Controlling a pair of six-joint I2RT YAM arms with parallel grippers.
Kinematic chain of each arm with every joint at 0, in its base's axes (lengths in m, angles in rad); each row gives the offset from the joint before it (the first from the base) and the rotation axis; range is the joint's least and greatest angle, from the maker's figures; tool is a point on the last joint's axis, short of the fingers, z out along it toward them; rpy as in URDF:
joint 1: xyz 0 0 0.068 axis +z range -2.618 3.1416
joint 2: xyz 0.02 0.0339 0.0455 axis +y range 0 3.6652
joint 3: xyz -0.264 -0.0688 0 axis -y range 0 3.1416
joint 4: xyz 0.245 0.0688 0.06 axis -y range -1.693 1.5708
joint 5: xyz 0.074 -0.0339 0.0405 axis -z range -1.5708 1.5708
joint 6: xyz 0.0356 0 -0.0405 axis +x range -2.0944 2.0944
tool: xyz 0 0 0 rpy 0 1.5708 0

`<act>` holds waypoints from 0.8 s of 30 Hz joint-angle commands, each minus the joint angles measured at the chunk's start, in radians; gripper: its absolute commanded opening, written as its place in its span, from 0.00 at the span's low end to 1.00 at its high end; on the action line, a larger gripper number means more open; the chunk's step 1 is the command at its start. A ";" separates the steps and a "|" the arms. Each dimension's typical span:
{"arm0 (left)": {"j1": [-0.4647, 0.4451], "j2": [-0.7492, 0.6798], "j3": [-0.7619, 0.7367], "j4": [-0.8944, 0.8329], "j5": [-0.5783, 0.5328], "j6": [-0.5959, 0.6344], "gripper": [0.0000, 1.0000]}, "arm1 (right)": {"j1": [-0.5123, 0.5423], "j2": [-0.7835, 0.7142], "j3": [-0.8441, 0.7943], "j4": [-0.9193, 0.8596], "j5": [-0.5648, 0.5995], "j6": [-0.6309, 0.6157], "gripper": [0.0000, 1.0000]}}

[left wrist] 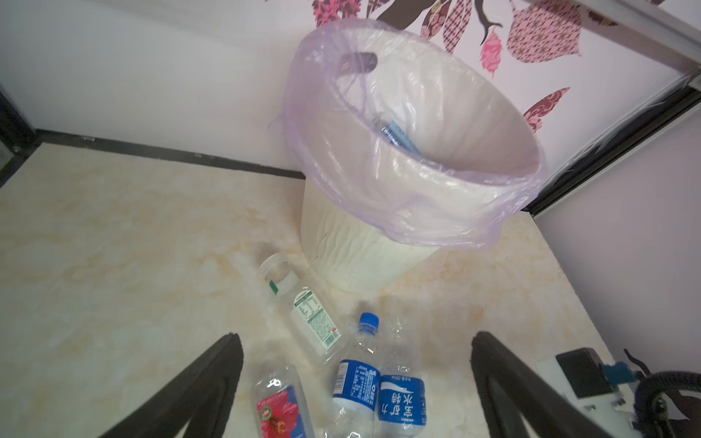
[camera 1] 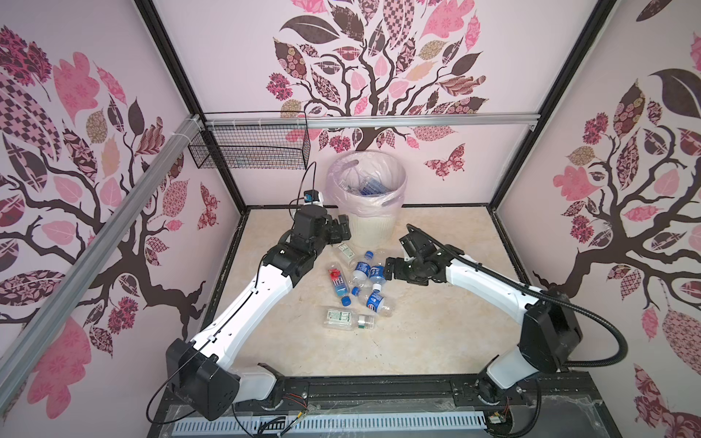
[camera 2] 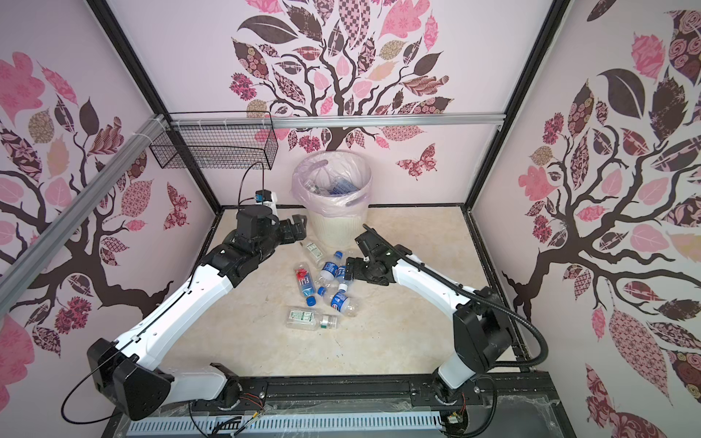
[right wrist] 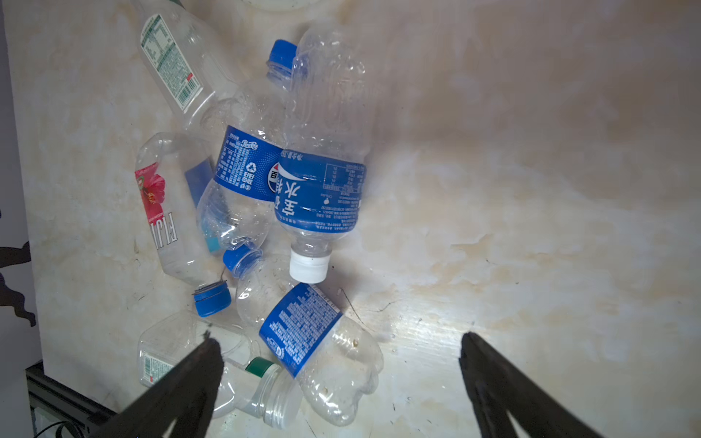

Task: Throw the plastic bottles in the bin
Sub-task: 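Lower the right gripper onto a blue-label water bottle while the left returns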

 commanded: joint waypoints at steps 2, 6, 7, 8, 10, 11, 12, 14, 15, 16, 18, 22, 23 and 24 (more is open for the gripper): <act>0.004 -0.037 -0.080 -0.086 0.012 -0.053 0.97 | 0.011 0.123 0.055 0.067 -0.038 0.081 0.99; 0.003 -0.063 -0.142 -0.119 0.013 -0.069 0.97 | 0.020 0.191 0.067 0.112 -0.050 0.125 1.00; 0.003 -0.072 -0.160 -0.120 0.013 -0.073 0.97 | 0.020 0.206 0.071 0.120 -0.050 0.133 0.99; 0.002 -0.081 -0.177 -0.119 0.014 -0.077 0.97 | 0.022 0.219 0.072 0.128 -0.046 0.140 1.00; -0.003 -0.095 -0.203 -0.124 0.006 -0.087 0.97 | 0.021 0.244 0.070 0.142 -0.041 0.153 0.99; -0.005 -0.100 -0.212 -0.131 -0.006 -0.094 0.97 | 0.022 0.259 0.072 0.146 -0.040 0.158 0.99; -0.006 -0.102 -0.223 -0.136 -0.012 -0.099 0.97 | 0.023 0.271 0.076 0.149 -0.042 0.162 0.99; -0.007 -0.106 -0.244 -0.144 -0.032 -0.109 0.97 | 0.022 0.296 0.086 0.155 -0.045 0.169 1.00; -0.006 -0.103 -0.253 -0.148 -0.043 -0.115 0.97 | 0.022 0.306 0.092 0.159 -0.045 0.171 1.00; -0.006 -0.098 -0.263 -0.149 -0.057 -0.118 0.97 | 0.021 0.319 0.100 0.159 -0.043 0.171 0.99; -0.007 -0.086 -0.273 -0.155 -0.073 -0.110 0.97 | 0.021 0.345 0.122 0.156 -0.040 0.168 0.97; -0.005 -0.043 -0.256 -0.166 -0.068 -0.064 0.97 | 0.022 0.388 0.170 0.137 -0.029 0.154 0.92; -0.006 -0.027 -0.243 -0.177 -0.068 -0.050 0.97 | 0.021 0.396 0.180 0.130 -0.028 0.151 0.91; -0.005 -0.013 -0.231 -0.188 -0.065 -0.035 0.97 | 0.022 0.403 0.187 0.127 -0.030 0.149 0.90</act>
